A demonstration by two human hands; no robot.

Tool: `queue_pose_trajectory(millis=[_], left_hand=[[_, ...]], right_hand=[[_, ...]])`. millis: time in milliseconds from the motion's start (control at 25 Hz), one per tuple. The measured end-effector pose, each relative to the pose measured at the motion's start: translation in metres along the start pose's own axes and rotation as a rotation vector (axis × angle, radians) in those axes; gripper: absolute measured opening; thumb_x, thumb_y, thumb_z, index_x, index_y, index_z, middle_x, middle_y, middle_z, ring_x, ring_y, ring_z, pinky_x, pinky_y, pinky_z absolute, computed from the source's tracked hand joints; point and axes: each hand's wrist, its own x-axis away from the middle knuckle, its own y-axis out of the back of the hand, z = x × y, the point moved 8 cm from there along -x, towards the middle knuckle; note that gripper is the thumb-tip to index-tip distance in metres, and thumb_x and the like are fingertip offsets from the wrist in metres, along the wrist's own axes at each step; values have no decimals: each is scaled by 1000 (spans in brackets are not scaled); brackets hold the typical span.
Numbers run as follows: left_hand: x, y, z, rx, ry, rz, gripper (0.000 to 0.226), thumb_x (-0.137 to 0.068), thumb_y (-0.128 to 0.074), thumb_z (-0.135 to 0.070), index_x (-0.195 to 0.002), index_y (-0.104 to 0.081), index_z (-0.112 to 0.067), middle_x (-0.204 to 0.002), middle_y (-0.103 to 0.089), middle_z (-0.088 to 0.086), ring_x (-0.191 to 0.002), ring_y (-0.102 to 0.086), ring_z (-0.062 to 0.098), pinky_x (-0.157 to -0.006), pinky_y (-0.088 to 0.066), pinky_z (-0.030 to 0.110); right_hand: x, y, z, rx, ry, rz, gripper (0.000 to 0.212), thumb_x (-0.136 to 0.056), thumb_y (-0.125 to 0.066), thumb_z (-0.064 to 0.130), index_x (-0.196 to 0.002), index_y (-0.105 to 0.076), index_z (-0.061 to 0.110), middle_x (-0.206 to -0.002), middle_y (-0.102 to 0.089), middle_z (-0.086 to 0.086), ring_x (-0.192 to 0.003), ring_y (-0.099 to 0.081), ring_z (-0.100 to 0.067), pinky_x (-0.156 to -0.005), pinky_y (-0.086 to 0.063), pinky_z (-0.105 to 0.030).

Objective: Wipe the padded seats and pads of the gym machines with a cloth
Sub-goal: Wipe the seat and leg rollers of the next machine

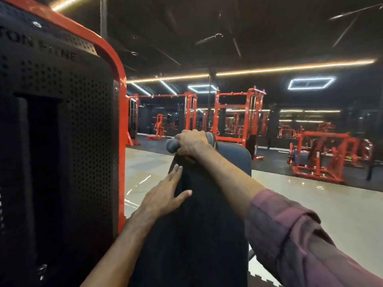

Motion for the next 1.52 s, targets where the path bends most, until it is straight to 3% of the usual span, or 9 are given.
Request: queue_pose_trajectory(millis=[320, 520, 720, 800, 880, 1040, 1240, 1400, 1520], left_hand=[[9, -32, -24, -68, 7, 43, 90, -99, -47, -71, -168, 3, -39, -172, 19, -20, -164, 1, 18, -126, -32, 50], [18, -48, -38, -49, -13, 39, 92, -98, -45, -73, -168, 4, -40, -169, 26, -22, -163, 11, 18, -125, -30, 54], [40, -64, -59, 26, -38, -17, 89, -98, -43, -70, -168, 1, -38, -169, 24, -25, -159, 22, 9, -125, -24, 39], [54, -75, -67, 57, -64, -36, 87, -100, -43, -68, -169, -2, -36, -171, 19, -26, -159, 21, 4, -123, -17, 30], [70, -86, -69, 77, -78, -39, 82, -103, -46, -62, -169, -7, -34, -173, 13, -24, -159, 17, 2, -122, -13, 25], [105, -110, -73, 60, -88, -44, 77, -107, -51, -52, -169, -12, -28, -176, 7, -16, -162, 9, 7, -122, -12, 20], [164, -151, -77, 80, -37, 11, 80, -107, -58, -38, -169, -11, -23, -177, 8, -11, -163, 7, 13, -121, -9, 11], [209, -178, -70, 78, -10, 115, 81, -107, -59, -35, -169, -9, -24, -177, 8, -13, -163, 6, 12, -124, -17, 21], [247, -195, -59, 75, 10, 272, 82, -108, -56, -37, -169, -3, -29, -175, 11, -19, -162, 8, 7, -126, -26, 32]], right_hand=[[74, 22, -78, -100, -160, -100, 45, -88, -66, 40, -131, -60, 33, -124, -64, -1, -119, -62, -35, -104, -43, -58], [137, 5, -125, -278, -331, -292, 62, -88, -68, 30, -146, -47, 34, -141, -50, -3, -129, -50, -41, -99, -49, -61], [200, -36, -120, -371, -438, -469, 100, -83, -80, 26, -164, -22, 30, -169, -21, -11, -144, -42, -36, -98, -55, -51], [229, -60, -114, -438, -461, -490, 105, -82, -79, 23, -166, -18, 28, -171, -20, -13, -143, -46, -34, -96, -57, -46], [262, -90, -106, -527, -476, -486, 102, -83, -75, 22, -167, -17, 27, -171, -24, -11, -141, -49, -33, -94, -58, -45], [329, -154, -79, -671, -465, -521, 83, -95, -57, 47, -167, -18, 30, -171, -28, -3, -151, -39, -24, -106, -53, -46], [408, -229, -50, -838, -537, -532, 84, -95, -74, 37, -165, -31, 20, -170, -34, -2, -157, -28, -12, -111, -49, -50], [461, -277, -27, -1006, -658, -520, 77, -97, -66, 47, -162, -37, 18, -166, -40, 5, -150, -44, -16, -108, -52, -50], [503, -310, -6, -1129, -782, -408, 76, -94, -70, 35, -162, -37, 25, -162, -37, 25, -143, -52, -19, -106, -51, -32]])
